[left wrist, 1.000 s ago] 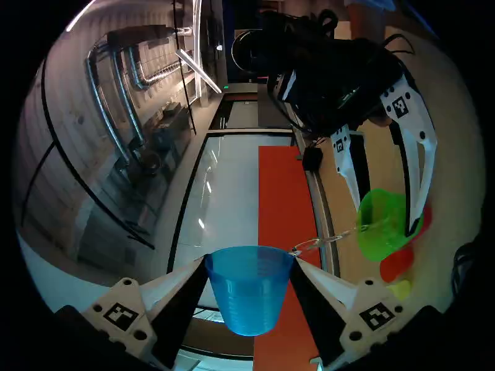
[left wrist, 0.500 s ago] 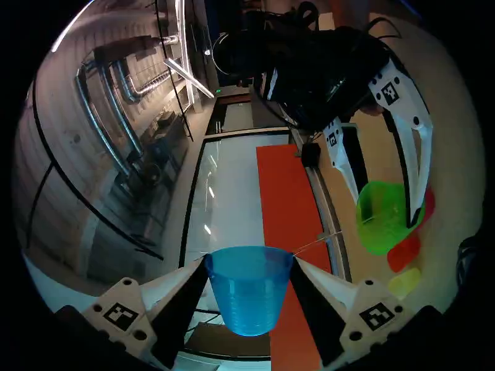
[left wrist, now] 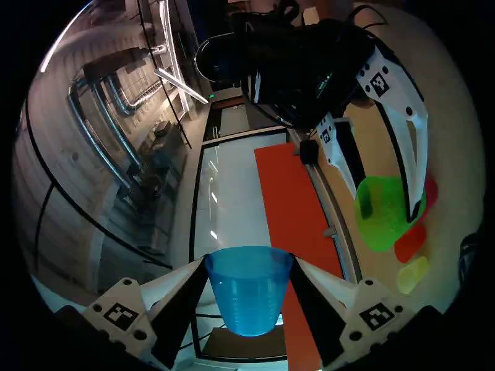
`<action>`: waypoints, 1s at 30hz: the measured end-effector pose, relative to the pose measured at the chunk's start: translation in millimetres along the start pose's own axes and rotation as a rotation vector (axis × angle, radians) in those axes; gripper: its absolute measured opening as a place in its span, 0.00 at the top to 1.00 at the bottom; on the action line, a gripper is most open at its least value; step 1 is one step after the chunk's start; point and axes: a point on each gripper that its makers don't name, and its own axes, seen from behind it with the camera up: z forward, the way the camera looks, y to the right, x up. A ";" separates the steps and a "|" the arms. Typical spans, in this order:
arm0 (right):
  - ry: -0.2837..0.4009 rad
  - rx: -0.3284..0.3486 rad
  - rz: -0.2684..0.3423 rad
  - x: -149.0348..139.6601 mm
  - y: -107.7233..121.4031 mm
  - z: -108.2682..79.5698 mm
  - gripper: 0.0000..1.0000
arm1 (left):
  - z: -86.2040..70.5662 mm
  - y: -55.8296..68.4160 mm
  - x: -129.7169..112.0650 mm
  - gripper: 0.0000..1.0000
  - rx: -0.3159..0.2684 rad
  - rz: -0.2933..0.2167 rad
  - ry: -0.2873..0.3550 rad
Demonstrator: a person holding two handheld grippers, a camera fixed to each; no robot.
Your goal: Pour water
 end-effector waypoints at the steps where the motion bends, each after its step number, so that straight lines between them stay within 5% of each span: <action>1: 0.000 0.000 0.000 0.2 0.1 0.0 0.10 | 0.1 0.5 0.4 0.11 0.000 0.002 0.000; 5: 0.001 -0.001 -0.001 0.6 0.6 0.2 0.10 | 0.0 0.2 1.4 0.11 0.000 0.000 0.003; 11: 0.003 -0.003 0.000 1.1 1.1 -0.1 0.10 | 1.6 2.4 -0.5 0.11 -0.012 -0.077 0.012; 20: 0.008 -0.014 0.005 2.5 5.1 -2.8 0.10 | 7.4 5.1 -15.3 0.11 -0.019 -0.276 -0.001; 30: 0.017 -0.023 0.008 5.5 7.6 -5.3 0.10 | 7.5 11.4 -33.1 0.11 -0.013 -0.575 -0.017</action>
